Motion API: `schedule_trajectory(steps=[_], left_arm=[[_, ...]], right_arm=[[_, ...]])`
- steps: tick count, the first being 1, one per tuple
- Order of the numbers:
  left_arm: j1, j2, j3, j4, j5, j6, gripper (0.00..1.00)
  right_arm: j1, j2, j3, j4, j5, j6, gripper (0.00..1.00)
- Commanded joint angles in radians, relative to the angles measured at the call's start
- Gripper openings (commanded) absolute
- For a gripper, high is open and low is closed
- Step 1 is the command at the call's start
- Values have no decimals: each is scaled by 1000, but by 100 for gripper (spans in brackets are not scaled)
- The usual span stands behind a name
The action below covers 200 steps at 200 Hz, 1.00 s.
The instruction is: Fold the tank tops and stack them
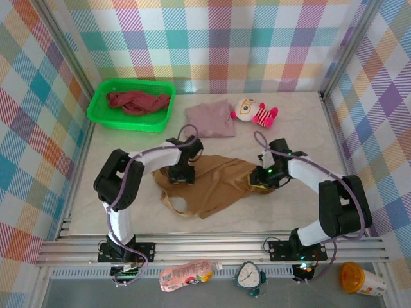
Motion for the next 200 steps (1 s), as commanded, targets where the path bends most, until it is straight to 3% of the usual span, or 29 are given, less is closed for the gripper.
schedule_trajectory(steps=[1,20,45,59,88,105,137,163,200], left_arm=[[131,26,-3,-69,-133,124,45],[208,66,74,-80,-183,198,45],[251,142,257,-127,-265,261,54],[251,178,381,-165,-259,272,57],[223,161,511,-243,-158,202,63],[182,87,451,-259,-97,125,64],[60,-101,187,-145,82,-65,64],[-66,-201,19,-44,126,-207,64],[-213,-242,-86,93,145,-344,63]], right_arm=[[137,37,49,44,-83,26,26],[260,88,95,93,-118,30,25],[374,121,194,89,-149,-3,31],[385,104,227,54,-146,-23,38],[325,11,209,-61,14,-66,45],[259,24,191,-118,86,-85,46],[203,108,199,-79,83,-107,47],[197,205,244,-60,68,-137,47],[202,302,271,-22,76,-153,46]])
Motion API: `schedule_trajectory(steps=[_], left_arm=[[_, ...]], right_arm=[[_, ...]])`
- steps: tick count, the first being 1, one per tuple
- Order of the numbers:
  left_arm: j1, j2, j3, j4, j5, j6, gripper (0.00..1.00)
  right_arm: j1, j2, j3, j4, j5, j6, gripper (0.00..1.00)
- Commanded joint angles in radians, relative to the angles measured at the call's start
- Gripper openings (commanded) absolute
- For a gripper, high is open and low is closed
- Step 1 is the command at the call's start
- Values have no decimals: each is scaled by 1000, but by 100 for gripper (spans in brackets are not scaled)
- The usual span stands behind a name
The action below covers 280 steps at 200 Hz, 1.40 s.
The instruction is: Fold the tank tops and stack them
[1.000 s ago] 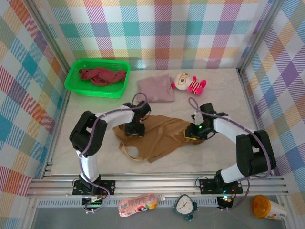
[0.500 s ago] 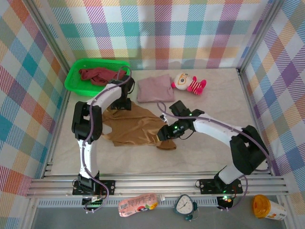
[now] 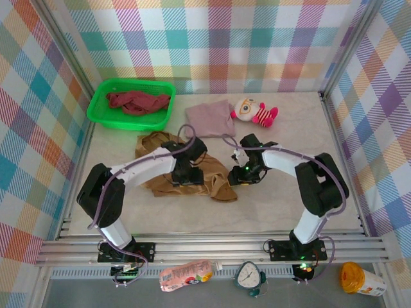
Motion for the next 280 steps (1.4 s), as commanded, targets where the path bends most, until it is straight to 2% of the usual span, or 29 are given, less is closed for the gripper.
schedule_trajectory(steps=[1,37,60,91,120,152,179,200,244,256,280], left_arm=[[-53,-32,-44,120,41,-144,64],[-137,-39,-102,239,62,-234,63],[-193,-31,-110,265,55,-273,63],[-246,-26,-103,288,42,-310,63],[-287,-14,-71,271,11,-312,63],[-302,-21,-89,318,-17,-333,62],[-313,32,-52,370,-40,-314,62],[-339,104,37,341,-66,-271,62],[-401,273,253,224,-139,-153,62],[-404,313,291,182,-171,-160,62],[-395,324,287,204,-245,-200,62]], right_arm=[[11,40,45,19,5,-38,47],[30,86,54,37,64,-40,45],[32,97,70,42,85,-31,35],[33,68,88,34,71,-31,17],[32,14,86,3,54,-30,5],[15,-52,60,-9,49,-30,1],[-32,-121,49,-14,20,-30,0],[-70,-173,60,-33,7,-43,0],[-179,-202,73,7,-113,-56,0],[-192,-206,99,-2,-127,-61,0],[-195,-217,132,-26,-163,-70,0]])
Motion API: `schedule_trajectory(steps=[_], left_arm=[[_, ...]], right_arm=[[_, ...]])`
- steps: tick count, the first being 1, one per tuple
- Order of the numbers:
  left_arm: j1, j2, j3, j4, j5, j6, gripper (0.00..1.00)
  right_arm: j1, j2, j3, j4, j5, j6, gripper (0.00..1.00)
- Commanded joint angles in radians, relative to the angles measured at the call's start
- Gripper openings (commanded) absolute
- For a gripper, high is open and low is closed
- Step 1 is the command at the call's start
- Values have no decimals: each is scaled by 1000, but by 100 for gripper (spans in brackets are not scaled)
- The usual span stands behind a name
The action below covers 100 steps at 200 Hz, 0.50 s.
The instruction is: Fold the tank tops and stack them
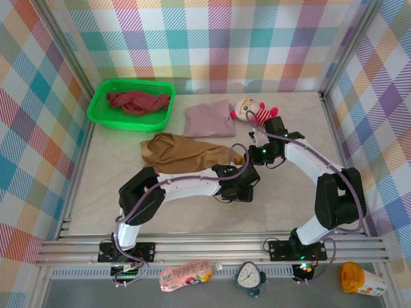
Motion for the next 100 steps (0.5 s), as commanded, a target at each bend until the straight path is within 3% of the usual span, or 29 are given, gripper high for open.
schedule_trajectory(steps=[1,19,43,70,100], left_arm=[[4,15,16,-71,-114,-2,62],[12,-33,-27,-40,-177,-9,62],[45,-133,-170,89,-156,28,60],[94,-178,-239,-95,-219,19,57],[154,-251,-372,-153,-258,39,54]], right_arm=[[2,-31,55,-18,-88,-34,0],[-10,-52,48,-22,-109,-29,0],[-22,-86,49,-10,-154,-13,0],[-28,-97,76,-31,-181,-3,0],[-31,-97,61,-41,-200,-1,0]])
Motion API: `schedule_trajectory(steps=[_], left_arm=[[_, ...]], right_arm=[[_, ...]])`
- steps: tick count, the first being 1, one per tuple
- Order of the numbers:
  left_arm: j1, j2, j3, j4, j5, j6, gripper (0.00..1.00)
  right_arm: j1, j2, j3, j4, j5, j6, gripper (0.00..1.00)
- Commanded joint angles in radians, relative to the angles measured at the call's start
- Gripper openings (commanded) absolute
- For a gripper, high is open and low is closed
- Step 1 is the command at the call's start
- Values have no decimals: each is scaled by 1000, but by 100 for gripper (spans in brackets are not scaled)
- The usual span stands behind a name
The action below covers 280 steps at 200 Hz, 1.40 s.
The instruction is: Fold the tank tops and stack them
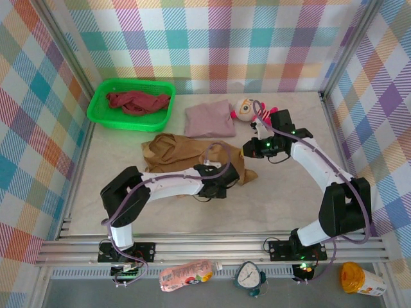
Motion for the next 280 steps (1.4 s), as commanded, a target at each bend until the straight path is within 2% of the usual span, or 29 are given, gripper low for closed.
schedule_trajectory(steps=[1,42,69,88,134,151,167,196,225,257,280], left_arm=[[43,-72,-94,-112,-79,29,53],[127,-81,-158,-162,-96,82,50],[166,-55,-216,-189,-93,113,45],[218,-65,-252,-218,-116,135,42],[409,-164,-287,-290,-199,276,38],[515,-211,-284,-284,-166,343,38],[557,-221,-235,-311,-170,385,39],[573,-122,-130,-308,-156,449,40],[566,-16,-27,-285,-97,442,44],[540,-46,19,-307,-92,350,50],[483,-125,23,-336,-64,283,54]], right_arm=[[-8,-21,5,-27,-62,0,0],[-8,-60,-56,-15,-52,8,0],[-7,-131,-22,-27,-50,-26,0],[-7,-174,-4,-42,-92,-43,0],[64,-287,-44,-68,-178,-45,0],[115,-323,-47,-37,-187,1,0],[163,-329,-50,-18,-179,36,0],[174,-290,-103,-14,-96,33,0],[157,-166,-126,2,-10,-17,0],[115,-76,-134,77,94,5,0],[97,-54,-96,109,145,-9,0]])
